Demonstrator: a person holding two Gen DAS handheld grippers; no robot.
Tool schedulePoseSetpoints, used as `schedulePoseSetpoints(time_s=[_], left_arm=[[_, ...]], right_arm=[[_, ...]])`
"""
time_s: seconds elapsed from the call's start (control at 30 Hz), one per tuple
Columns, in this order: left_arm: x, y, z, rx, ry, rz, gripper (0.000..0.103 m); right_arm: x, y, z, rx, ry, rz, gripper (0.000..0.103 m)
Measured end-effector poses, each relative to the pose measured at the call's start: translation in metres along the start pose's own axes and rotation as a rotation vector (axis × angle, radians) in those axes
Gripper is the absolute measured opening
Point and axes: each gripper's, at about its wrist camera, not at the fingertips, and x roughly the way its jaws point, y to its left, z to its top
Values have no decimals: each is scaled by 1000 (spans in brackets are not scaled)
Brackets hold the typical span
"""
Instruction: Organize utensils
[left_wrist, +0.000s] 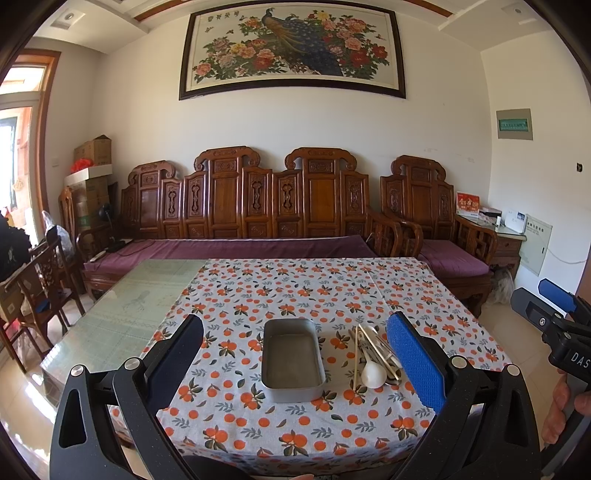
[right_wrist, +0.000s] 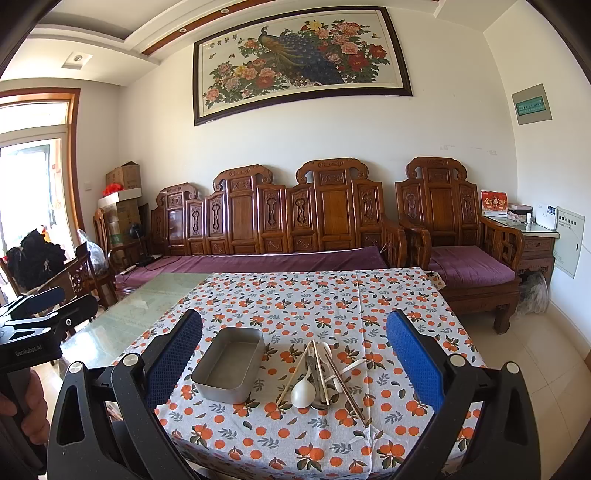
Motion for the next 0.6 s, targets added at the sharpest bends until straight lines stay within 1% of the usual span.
schedulePoseSetpoints(time_s=[0.13,0.23,0.27,0.3,0.33,0.43,0.6], left_arm=[[5,-2,-4,3,12,-4,96],[12,-1,-9,9,26,-6,96],[15,-1,-12,11,35,-7,96],[19,-1,-15,14,46,-8,96],[22,-2,-17,17,56,-10,96],[36,-3,-25,30,94,-13,96],[56,-3,-42,39,148,-38,96]], right_arm=[[-4,4,6,2,8,-1,100],[4,4,12,2,17,-2,100],[5,1,4,3,19,-2,100],[8,1,4,5,25,-7,100],[17,-1,-7,8,31,-9,100],[23,-8,-13,15,46,-6,100],[42,-18,-27,21,81,-12,100]])
